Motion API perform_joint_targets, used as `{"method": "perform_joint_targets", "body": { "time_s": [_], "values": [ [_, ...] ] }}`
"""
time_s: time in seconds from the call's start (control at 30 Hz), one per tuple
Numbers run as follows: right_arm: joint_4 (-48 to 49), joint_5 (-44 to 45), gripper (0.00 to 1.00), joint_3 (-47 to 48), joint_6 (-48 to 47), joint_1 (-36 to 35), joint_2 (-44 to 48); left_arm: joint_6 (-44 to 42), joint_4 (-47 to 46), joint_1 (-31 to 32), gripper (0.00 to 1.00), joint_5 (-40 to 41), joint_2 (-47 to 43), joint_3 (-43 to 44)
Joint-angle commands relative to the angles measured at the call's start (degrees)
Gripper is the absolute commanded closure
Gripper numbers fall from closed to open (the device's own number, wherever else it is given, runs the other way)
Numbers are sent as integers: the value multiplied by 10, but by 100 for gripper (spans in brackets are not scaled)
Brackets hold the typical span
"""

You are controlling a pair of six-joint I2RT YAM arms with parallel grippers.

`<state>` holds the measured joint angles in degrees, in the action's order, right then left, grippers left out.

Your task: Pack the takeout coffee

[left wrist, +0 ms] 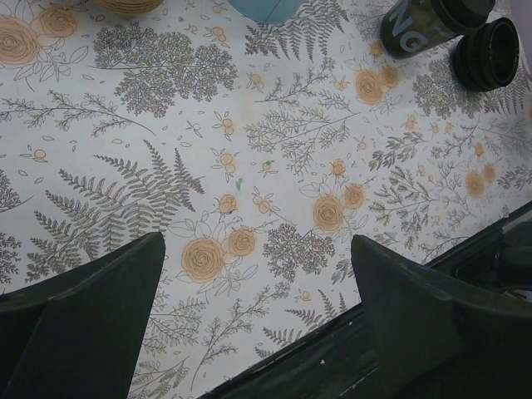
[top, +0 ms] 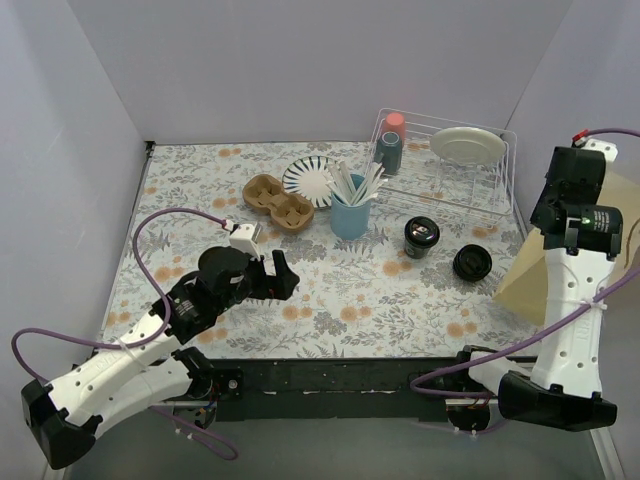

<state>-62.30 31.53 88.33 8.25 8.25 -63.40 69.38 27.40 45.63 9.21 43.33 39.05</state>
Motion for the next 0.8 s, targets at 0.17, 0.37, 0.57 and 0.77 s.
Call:
{"method": "perform_joint_targets", "body": {
  "time_s": [0.17,0.37,0.57,0.77],
  "values": [
    [1,-174,99,175,-52,-15,-32,-7,-2,3,5,16,-19,6],
    [38,-363,99,224,-79,-43,-44,2,32,3,5,35,-19,73],
    [104,-526,99,235,-81,-123,-47,40,152,3,7,150,53,216],
    [104,-491,99,197,-149,-303,-35,80,216,3,7,186,76,310]
  ]
}}
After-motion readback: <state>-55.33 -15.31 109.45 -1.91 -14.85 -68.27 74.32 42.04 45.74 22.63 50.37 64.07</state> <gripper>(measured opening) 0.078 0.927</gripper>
